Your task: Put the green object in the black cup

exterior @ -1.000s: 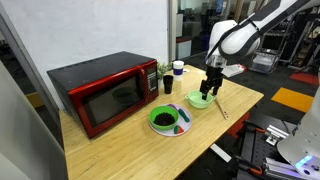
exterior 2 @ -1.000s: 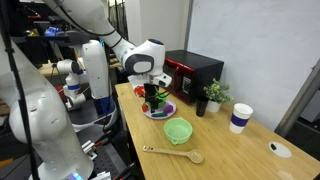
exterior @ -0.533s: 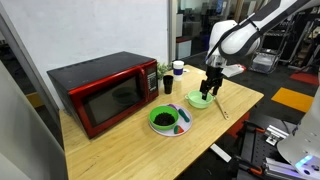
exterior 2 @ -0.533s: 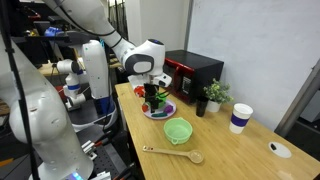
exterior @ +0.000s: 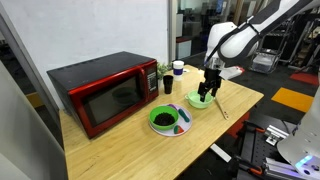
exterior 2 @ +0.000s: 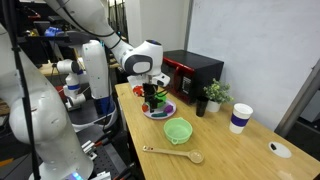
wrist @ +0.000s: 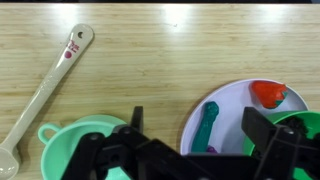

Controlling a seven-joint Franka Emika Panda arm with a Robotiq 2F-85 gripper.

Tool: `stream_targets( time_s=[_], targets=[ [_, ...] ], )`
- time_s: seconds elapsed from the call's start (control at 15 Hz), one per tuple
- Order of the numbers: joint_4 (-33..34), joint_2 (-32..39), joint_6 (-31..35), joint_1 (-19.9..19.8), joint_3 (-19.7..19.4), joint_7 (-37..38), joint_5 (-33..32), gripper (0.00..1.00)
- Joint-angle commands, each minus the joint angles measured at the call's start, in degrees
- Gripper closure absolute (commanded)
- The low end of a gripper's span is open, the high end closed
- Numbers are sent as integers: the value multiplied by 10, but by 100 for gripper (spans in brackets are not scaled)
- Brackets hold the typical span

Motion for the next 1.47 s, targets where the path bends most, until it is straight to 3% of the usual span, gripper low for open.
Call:
stream_targets(
  time_s=[0.0, 0.27, 0.67, 1.4],
  targets=[
    [12, 64, 69, -3, 29, 62, -23, 0],
    [23, 119, 138, -1, 47, 144, -73, 0],
    [51, 173, 181, 13, 37, 229, -115, 0],
    [98, 243, 205, 48, 19, 268, -95, 0]
  ],
)
